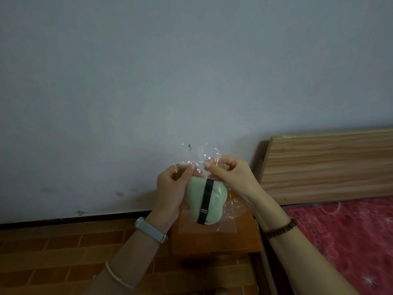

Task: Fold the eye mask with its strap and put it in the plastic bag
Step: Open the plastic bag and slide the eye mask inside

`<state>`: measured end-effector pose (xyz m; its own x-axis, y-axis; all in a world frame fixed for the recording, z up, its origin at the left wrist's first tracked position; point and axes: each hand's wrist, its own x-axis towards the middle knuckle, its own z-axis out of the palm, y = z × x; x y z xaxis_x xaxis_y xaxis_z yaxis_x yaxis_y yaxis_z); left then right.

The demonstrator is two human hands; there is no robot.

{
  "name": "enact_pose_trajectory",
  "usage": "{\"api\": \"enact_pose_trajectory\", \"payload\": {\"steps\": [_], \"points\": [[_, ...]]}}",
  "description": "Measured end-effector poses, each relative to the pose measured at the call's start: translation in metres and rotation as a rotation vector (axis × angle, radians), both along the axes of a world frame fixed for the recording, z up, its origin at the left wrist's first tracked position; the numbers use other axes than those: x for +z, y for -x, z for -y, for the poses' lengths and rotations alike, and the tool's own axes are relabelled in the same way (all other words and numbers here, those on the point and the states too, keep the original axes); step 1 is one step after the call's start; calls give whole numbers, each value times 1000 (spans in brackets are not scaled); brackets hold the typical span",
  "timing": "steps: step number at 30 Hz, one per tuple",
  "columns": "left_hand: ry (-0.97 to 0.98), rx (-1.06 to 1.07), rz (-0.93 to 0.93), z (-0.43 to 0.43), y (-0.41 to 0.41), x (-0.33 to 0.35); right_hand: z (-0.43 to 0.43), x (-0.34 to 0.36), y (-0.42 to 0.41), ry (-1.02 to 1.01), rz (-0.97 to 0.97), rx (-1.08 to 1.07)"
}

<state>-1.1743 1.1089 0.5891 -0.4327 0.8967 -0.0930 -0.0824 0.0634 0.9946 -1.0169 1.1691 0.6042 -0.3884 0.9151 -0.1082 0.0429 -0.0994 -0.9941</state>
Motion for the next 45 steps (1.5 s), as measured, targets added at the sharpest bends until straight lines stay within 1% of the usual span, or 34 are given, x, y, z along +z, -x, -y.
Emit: {"api": "enact_pose_trajectory", "payload": {"steps": [3, 4, 6, 9, 12, 14, 18, 21, 25, 28, 30, 33, 35, 39, 42, 45], "points": [[-7, 90, 28, -4, 2, -3, -1, -5, -4, 83, 52, 122], [-10, 106, 30, -5, 4, -4, -1, -8, -5, 95, 67, 134], [-3, 109, 66, -6, 6, -6, 0, -12, -5, 113, 50, 90], [61, 15, 72, -5, 10, -11, -1, -16, -3, 106, 7, -16], [152, -111, 52, -1, 14, -16, -4, -18, -2, 77, 11, -50], [175, -125, 29, 0, 16, -18, -4, -19, -1, 67, 30, -54], [132, -66, -17, -3, 17, -18, -5, -21, -2, 124, 42, -21], [101, -37, -52, -4, 19, -17, -7, -22, -6, 150, -21, -38], [119, -104, -16, -4, 26, -16, -9, -24, -11, 105, -31, -41], [92, -161, -6, -2, 32, -17, -10, -26, -13, 152, -56, -55], [77, -168, -29, 0, 34, -17, -10, -28, -15, 191, -60, -50], [38, -183, -137, 1, 39, -16, -8, -28, -16, 195, -31, 5], [31, -224, -174, 2, 43, -15, -8, -27, -18, 199, 3, 46], [130, -334, -184, 5, 49, -14, -9, -25, -22, 166, 31, 102], [127, -430, -129, 10, 50, -14, -8, -28, -22, 156, -6, 77], [80, -381, -48, 14, 49, -12, -8, -35, -23, 202, -46, 59]]}}
